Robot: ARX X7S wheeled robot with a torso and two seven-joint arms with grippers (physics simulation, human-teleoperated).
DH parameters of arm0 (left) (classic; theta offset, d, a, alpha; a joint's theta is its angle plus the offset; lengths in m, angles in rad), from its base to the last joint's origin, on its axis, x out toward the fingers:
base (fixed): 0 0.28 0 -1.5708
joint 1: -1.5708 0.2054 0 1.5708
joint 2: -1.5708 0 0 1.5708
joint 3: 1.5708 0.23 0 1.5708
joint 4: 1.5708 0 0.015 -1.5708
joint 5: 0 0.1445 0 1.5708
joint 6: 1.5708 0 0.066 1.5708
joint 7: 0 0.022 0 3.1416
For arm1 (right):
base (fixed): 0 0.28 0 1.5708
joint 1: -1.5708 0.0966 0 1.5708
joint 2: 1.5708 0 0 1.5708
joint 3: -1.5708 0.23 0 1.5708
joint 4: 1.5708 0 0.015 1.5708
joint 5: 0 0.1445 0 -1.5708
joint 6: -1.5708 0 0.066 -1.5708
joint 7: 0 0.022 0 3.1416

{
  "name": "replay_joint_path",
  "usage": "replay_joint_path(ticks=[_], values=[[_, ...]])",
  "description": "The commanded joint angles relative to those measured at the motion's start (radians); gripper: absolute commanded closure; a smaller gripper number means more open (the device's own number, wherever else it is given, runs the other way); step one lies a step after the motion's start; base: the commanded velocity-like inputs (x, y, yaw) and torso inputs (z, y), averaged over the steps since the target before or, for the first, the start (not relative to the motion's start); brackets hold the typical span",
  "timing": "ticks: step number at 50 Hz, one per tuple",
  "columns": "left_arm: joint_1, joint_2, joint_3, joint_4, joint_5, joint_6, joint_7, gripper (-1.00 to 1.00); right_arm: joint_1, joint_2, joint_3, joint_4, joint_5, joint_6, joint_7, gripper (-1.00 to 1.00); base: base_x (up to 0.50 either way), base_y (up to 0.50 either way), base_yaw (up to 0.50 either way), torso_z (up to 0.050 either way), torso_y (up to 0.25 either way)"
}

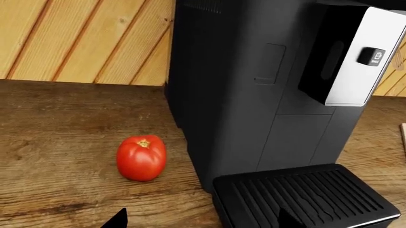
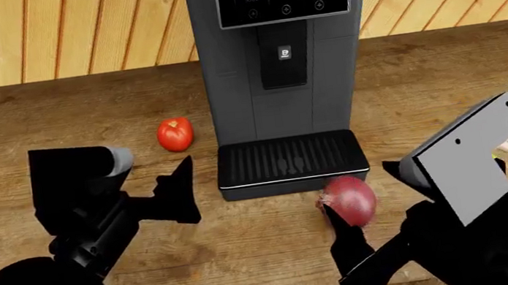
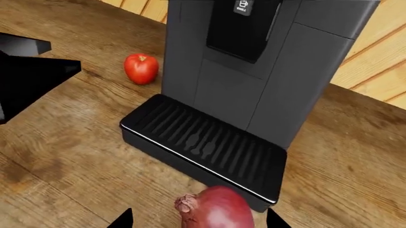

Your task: Place the avocado, onion, tomato and bell pepper on the cutting board.

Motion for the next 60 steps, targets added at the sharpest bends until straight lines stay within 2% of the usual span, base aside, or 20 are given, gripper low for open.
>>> replay_joint_path(ticks=[1, 22, 45, 60], values=[[-0.002, -0.004, 0.013, -0.005, 0.003, 0.007, -0.003, -1.0, -0.042, -0.002, 0.001, 0.031, -0.025, 0.034, -0.062, -1.0, 0.0, 0.0, 0.0, 0.0, 0.0], [0.0, -0.012, 0.031, -0.032, 0.013, 0.034, 0.01, -1.0, -0.022, -0.015, -0.036, 0.113, -0.159, 0.112, -0.132, -1.0, 0.0, 0.0, 0.0, 0.0, 0.0], [-0.002, -0.014, 0.055, -0.047, 0.019, 0.048, 0.003, -1.0, -0.048, -0.049, -0.034, 0.166, -0.364, 0.175, -0.336, -1.0, 0.0, 0.0, 0.0, 0.0, 0.0], [0.002, -0.019, 0.07, -0.064, 0.028, 0.067, 0.014, -1.0, -0.04, -0.049, -0.078, 0.19, -0.457, 0.174, -0.414, -1.0, 0.0, 0.0, 0.0, 0.0, 0.0]])
